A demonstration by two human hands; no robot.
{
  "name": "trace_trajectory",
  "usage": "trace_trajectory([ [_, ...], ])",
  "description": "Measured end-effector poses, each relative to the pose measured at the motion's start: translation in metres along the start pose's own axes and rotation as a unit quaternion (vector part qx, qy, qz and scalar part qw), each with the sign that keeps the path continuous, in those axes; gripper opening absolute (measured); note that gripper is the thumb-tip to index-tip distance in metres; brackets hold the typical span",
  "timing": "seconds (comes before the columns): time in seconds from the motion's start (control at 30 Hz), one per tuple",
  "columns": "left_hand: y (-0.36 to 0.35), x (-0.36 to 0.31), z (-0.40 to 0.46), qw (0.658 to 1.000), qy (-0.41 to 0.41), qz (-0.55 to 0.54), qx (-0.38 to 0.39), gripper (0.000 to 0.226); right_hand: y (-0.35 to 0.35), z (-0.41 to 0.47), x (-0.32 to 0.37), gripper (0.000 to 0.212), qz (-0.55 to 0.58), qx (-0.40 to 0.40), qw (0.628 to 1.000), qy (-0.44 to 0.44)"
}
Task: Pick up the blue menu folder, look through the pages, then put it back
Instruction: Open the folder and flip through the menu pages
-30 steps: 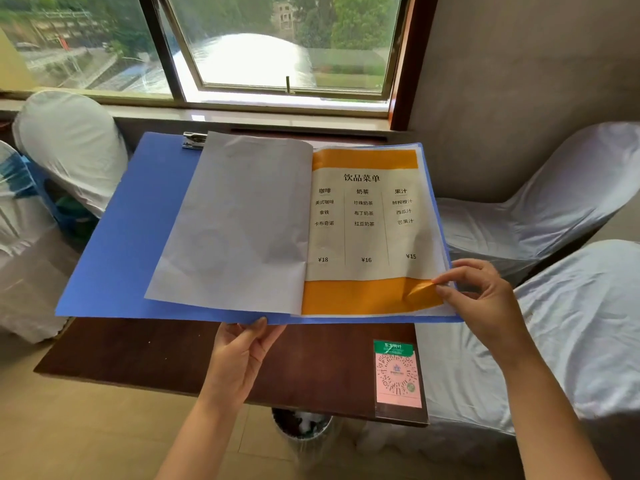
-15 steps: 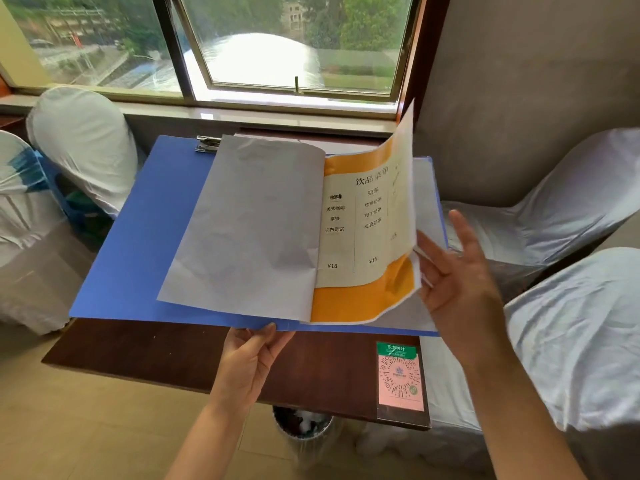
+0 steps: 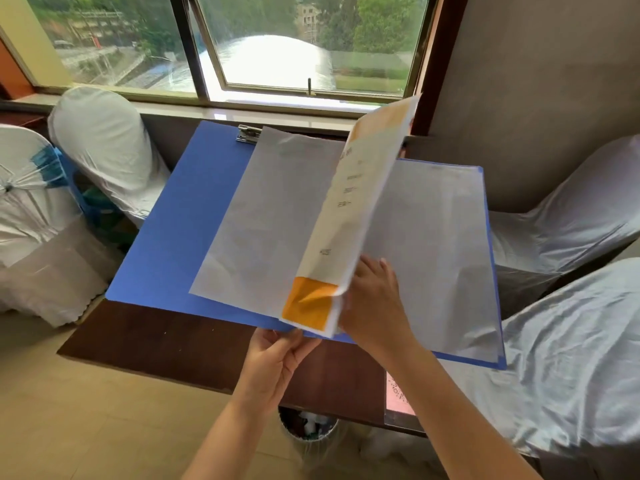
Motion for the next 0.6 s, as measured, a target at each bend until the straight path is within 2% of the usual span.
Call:
trace_trajectory([
  [0.07,-0.004,0.0,-0.001,1.0,0.003,0.009,0.014,0.029,-0.008,0.003,0.002,0.055,-0.052,0.038,0.998,0.018],
  [0.23,-0.007,-0.001,-0.001,1.0,-0.003,0.014,0.026,0.037,-0.019,0.0,-0.004,0.05,-0.077,0.018,0.997,0.011],
  [0.3,-0.006,0.001,-0.001,1.0,-0.004,0.017,0.025,0.037,-0.023,0.001,-0.006,0.052,-0.073,0.035,0.997,0.014],
  [0.4,-0.006,0.0,0.0,1.0,0.002,0.002,0.025,0.037,-0.011,-0.001,-0.014,0.055,-0.021,0.013,1.0,-0.001],
  [0.53,0.001,-0.007,0.003,1.0,0.0,0.003,0.016,0.036,0.036,-0.013,-0.062,0.061,-0.046,-0.12,0.985,-0.112],
  [0.6,0.004,-0.011,0.005,1.0,-0.005,-0.005,0.012,0.037,0.057,-0.026,-0.097,0.072,-0.046,-0.113,0.971,-0.204],
])
Point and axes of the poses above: each hand's wrist, its own z-axis towards the middle knuckle, its own y-axis out of the back of the hand, x = y × z, the point moved 4 cm from there along z, towards the middle knuckle, and after that the axes turned 2 degrees about -x, right-handed, at the moved point
